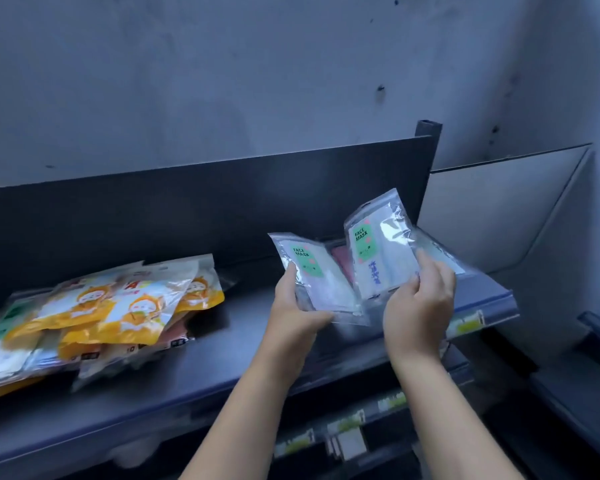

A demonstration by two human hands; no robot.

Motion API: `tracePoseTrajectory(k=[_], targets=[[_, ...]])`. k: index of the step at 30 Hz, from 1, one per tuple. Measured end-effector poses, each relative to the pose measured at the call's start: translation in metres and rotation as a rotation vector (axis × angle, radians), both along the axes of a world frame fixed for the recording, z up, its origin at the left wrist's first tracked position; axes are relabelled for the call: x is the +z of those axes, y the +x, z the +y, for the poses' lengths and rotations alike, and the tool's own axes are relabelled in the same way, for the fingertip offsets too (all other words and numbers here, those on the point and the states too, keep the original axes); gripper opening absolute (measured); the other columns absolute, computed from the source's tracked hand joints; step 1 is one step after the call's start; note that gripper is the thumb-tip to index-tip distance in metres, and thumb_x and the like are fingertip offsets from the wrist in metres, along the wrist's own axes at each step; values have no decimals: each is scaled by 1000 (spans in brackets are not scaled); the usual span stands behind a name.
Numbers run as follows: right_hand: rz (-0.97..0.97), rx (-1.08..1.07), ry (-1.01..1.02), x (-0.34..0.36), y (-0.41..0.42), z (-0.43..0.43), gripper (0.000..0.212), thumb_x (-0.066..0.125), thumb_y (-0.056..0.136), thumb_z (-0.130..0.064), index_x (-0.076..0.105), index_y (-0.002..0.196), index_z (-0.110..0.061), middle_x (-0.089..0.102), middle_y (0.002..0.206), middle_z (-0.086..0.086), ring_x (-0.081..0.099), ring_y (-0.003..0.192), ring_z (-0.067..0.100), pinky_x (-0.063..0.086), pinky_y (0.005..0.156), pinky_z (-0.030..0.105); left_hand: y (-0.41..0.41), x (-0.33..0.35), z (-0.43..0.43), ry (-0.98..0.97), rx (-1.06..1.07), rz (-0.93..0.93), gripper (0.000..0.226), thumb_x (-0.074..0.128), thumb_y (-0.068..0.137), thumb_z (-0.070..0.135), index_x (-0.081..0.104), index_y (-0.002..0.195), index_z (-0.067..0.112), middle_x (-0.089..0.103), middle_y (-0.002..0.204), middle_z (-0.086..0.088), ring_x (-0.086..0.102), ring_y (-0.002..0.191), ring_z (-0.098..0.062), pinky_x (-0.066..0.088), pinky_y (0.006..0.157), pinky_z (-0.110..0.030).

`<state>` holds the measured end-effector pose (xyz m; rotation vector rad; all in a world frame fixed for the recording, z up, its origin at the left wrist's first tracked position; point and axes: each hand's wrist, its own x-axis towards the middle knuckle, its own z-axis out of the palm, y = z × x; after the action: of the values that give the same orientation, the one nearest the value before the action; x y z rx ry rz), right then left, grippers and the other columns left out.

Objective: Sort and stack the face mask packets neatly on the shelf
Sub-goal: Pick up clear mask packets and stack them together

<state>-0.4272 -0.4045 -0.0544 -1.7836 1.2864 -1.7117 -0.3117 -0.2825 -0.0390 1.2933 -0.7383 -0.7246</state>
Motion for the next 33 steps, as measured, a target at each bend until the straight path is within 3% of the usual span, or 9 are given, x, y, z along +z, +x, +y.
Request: tracePoseTrajectory(k=[5, 8, 12, 16, 19, 22, 26, 30, 33], targets=[[-15, 14, 60, -3, -21, -32, 43, 48, 96, 17, 63, 135, 4, 59, 135, 21, 57, 119, 28, 26, 93, -2, -11, -11, -31, 13, 38, 82, 95, 65, 74, -24, 42, 152, 25, 65, 140, 5, 67, 123, -18, 54, 104, -41], [-42, 24, 93, -4, -21, -45, 44, 48, 97, 16, 63, 136, 2, 59, 136, 18, 56, 118, 22, 28, 90, -2, -12, -10, -45, 3, 60, 88, 88, 65, 74, -26, 52, 137, 35, 71, 125, 20, 69, 116, -8, 58, 92, -27], [-71, 13, 106, -4, -19, -60, 43, 48, 97, 17, 63, 135, 4, 59, 135, 19, 56, 119, 23, 27, 91, -5, -2, -12, -56, -22, 47, 101, 100, 70, 67, -19, 41, 153, 22, 70, 133, 7, 68, 121, -16, 57, 96, -31], [-96, 9, 183, -4, -20, -72, 46, 45, 96, 18, 63, 135, 2, 58, 137, 20, 57, 124, 33, 32, 96, 12, 2, -15, -68, -15, 32, 180, 96, 63, 72, -28, 42, 151, 23, 74, 124, 10, 71, 116, -20, 59, 85, -27], [-116, 8, 233, -2, -22, -87, 47, 43, 97, 15, 63, 137, 0, 58, 138, 16, 57, 126, 31, 34, 96, 17, 4, -17, -80, -40, 24, 184, 99, 64, 68, -21, 40, 154, 21, 70, 133, 3, 69, 120, -25, 59, 93, -34], [-126, 37, 325, -3, -22, -101, 49, 41, 99, 11, 61, 140, -5, 56, 142, 11, 54, 131, 28, 38, 98, 25, 4, -14, -85, -82, 58, 191, 98, 65, 63, -14, 42, 151, 24, 72, 129, 12, 69, 120, -19, 58, 92, -30], [-82, 129, 415, -8, -19, -113, 47, 42, 102, 7, 59, 143, -7, 54, 146, 7, 53, 129, 21, 34, 96, 22, 10, -12, -88, -167, 107, 212, 95, 63, 65, -16, 42, 150, 20, 70, 133, 10, 67, 122, -21, 57, 90, -28], [-63, 285, 507, -15, -16, -124, 44, 44, 104, -1, 59, 144, -13, 53, 147, 2, 47, 114, 8, 36, 96, 24, 7, -12, -96, -214, 167, 230, 91, 60, 68, -19, 41, 152, 11, 59, 147, -14, 61, 130, -33, 55, 99, -35], [-60, 348, 531, -15, -19, -132, 43, 44, 104, -1, 60, 143, -13, 55, 145, 2, 47, 113, 8, 36, 96, 24, 0, -15, -101, -247, 227, 290, 93, 60, 67, -19, 39, 152, 11, 60, 145, -13, 62, 129, -33, 57, 95, -33]])
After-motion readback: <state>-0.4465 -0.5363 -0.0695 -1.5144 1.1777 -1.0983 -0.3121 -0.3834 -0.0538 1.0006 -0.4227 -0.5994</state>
